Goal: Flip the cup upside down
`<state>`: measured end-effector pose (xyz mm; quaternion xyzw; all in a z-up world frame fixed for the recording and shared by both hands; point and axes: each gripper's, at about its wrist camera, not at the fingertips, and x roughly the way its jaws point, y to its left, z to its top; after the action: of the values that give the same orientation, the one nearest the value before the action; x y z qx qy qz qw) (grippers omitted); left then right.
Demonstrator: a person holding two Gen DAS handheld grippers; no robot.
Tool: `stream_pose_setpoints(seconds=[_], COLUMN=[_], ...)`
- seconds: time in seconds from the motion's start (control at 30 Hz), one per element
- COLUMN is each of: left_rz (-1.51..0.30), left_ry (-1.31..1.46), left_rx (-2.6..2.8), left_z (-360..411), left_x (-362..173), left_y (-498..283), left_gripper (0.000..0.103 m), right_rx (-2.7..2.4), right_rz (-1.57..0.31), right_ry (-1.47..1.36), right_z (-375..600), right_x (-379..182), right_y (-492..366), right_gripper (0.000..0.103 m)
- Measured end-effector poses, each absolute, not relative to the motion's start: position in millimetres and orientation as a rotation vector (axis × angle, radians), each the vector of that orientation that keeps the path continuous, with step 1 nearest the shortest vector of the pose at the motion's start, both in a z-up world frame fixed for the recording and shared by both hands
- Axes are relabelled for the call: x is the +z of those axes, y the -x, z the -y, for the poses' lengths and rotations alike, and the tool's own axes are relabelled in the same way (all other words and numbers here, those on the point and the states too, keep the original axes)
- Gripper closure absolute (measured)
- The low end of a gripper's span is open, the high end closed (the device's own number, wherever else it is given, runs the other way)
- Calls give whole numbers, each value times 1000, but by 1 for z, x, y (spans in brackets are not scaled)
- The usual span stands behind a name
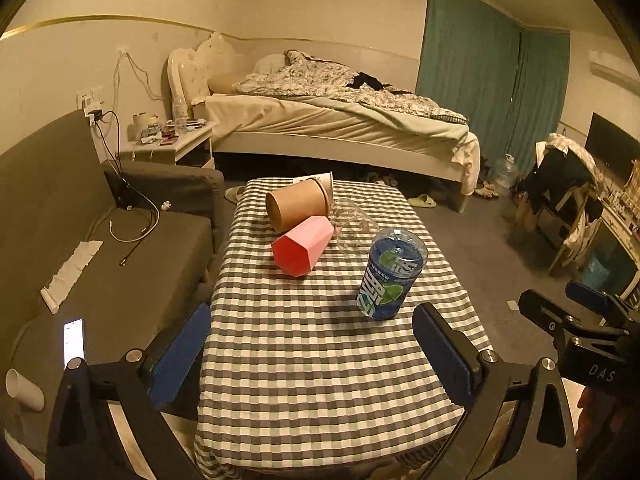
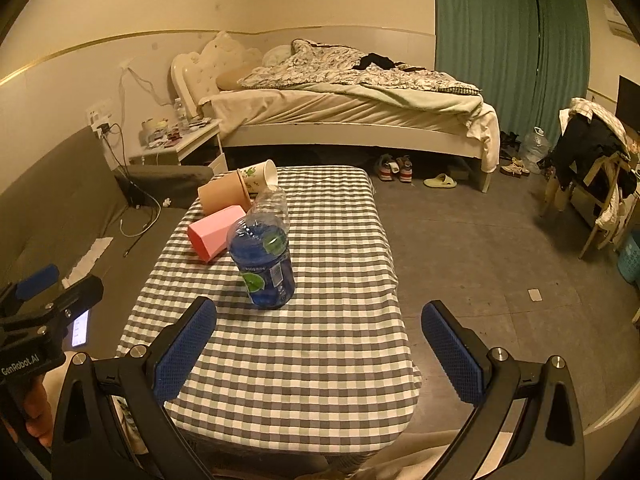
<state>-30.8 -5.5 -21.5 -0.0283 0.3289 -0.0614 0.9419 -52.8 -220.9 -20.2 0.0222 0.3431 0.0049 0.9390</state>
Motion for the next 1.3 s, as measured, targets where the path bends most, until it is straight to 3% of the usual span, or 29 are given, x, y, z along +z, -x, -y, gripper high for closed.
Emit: stream_pose_setpoints(seconds=[1.3], left_rz=[-659], left_ry=[51], left_rx=[-110], left_z=[8], left_x=[-20], left_y=[34], left_gripper=[0], right_rx=[5], right_rz=[-711], right_ry=[-38], right_z=[217], right_x=[-22], right_y=[53], right_gripper=[0])
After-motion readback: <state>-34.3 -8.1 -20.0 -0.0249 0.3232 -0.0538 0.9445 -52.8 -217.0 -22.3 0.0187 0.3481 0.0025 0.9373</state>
